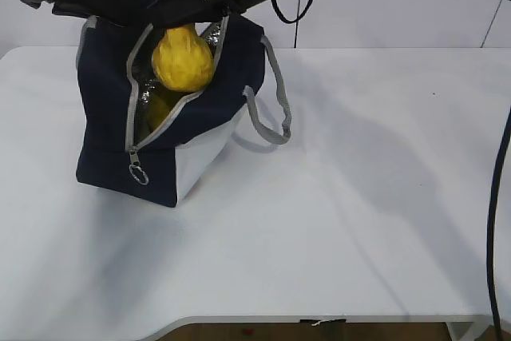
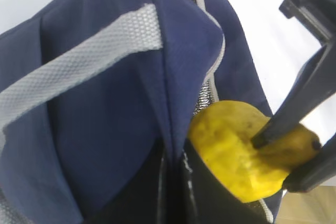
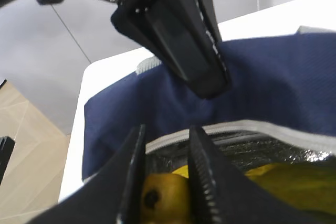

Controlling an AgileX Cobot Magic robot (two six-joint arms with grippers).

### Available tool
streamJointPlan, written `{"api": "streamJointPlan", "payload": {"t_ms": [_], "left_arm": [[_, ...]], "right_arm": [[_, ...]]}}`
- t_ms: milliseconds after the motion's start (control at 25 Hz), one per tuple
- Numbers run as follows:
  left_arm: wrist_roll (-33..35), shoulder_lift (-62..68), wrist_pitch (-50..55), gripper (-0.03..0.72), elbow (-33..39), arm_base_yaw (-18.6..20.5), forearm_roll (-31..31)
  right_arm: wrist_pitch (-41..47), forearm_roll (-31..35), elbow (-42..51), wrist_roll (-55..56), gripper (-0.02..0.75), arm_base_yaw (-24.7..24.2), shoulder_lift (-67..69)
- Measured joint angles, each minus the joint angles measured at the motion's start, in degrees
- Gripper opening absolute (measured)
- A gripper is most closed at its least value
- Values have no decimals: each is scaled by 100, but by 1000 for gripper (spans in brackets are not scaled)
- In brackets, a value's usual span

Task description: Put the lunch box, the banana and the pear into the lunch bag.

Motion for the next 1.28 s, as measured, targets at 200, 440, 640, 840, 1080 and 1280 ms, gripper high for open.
{"api": "streamJointPlan", "payload": {"t_ms": [200, 440, 640, 840, 1080, 1280], "left_arm": [[0, 0, 0, -1, 0, 0, 0], [0, 0, 0, -1, 0, 0, -10], [0, 0, 0, -1, 0, 0, -12], [0, 0, 0, -1, 0, 0, -23], [0, 0, 0, -1, 0, 0, -36], [0, 0, 0, -1, 0, 0, -36]], "right_arm": [[-127, 23, 0, -37, 198, 0, 0], [-375, 46, 0, -46, 198, 0, 129], [-518, -6, 0, -46, 198, 9, 134], [-518, -147, 0, 96, 199, 9, 299], [-450, -172, 0, 251, 221, 9, 512], [-440, -209, 0, 299, 242, 9, 523]]}}
